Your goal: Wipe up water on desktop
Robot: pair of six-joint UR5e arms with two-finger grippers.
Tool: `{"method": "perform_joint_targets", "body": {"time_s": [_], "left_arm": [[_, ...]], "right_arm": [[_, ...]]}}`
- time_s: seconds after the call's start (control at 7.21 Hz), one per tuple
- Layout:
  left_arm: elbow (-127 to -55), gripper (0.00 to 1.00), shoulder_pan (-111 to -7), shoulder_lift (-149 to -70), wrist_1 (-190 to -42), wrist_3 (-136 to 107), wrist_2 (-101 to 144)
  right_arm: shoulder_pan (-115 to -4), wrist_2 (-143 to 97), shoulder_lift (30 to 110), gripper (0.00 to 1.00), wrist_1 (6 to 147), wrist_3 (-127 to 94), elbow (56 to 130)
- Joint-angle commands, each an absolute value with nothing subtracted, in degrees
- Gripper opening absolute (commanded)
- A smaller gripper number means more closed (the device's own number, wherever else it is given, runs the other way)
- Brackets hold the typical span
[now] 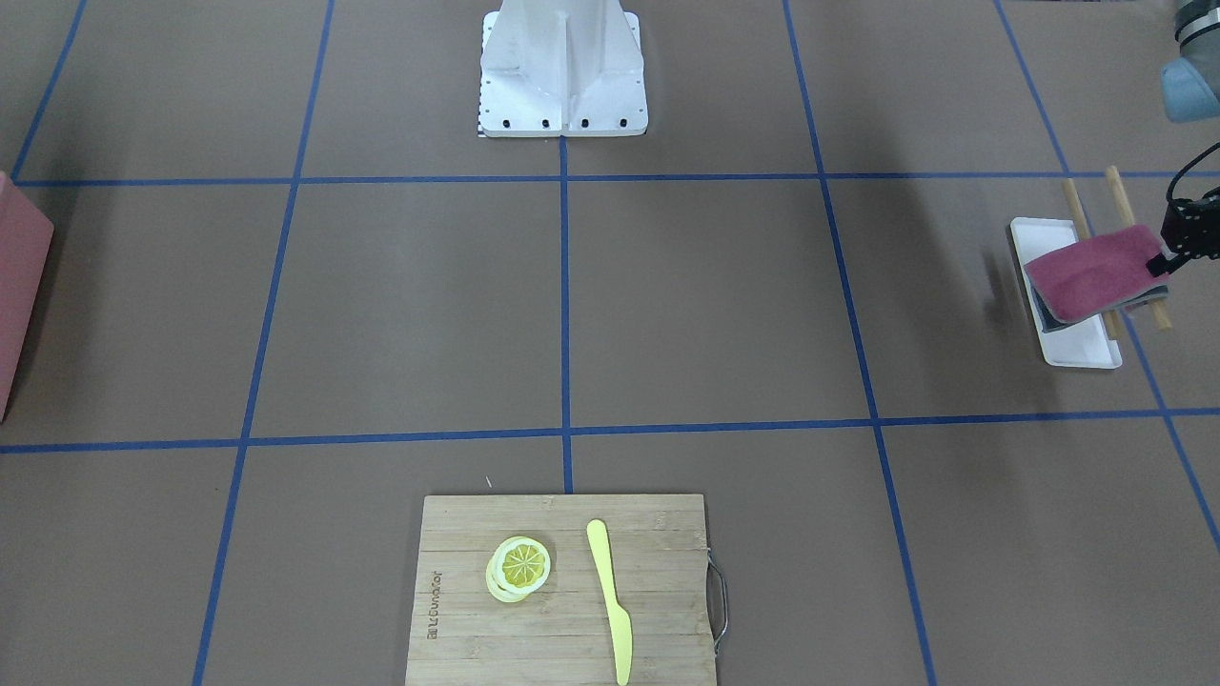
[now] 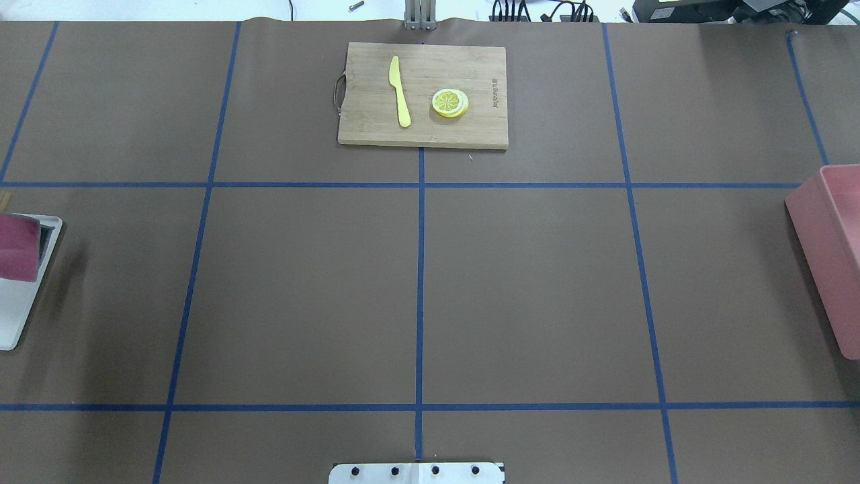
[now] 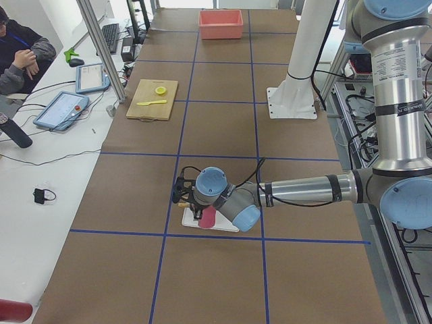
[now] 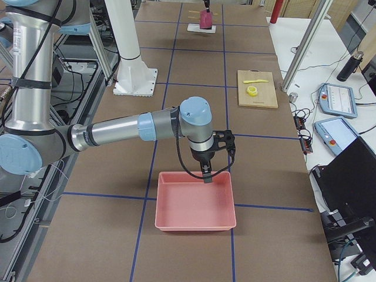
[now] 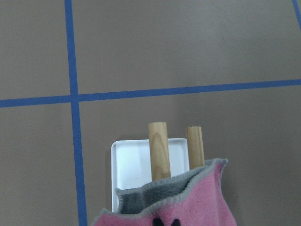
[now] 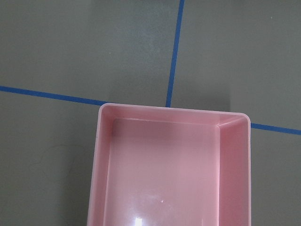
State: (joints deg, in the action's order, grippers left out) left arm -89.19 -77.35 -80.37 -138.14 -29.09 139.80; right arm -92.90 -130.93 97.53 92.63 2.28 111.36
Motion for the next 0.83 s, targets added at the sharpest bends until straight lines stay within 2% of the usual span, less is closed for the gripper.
{"method": "perform_joint_targets", "body": {"time_s": [0.0, 0.42, 0.69], "left_arm": [[-89.82, 0.0, -77.61, -80.59, -137.82, -29.18, 140.45], [-89.82, 0.0, -79.18, -81.47, -137.29, -29.18, 141.32], [-89.82, 0.0, -84.0, -84.88, -134.41, -29.53, 146.75]], "right_arm": [[-92.9, -130.96, 97.47, 1.0, 92.64, 2.29, 111.36], [-92.9, -130.96, 97.47, 1.0, 92.64, 2.29, 111.27], [-92.9, -130.96, 97.47, 1.0, 92.55, 2.29, 111.7]]}}
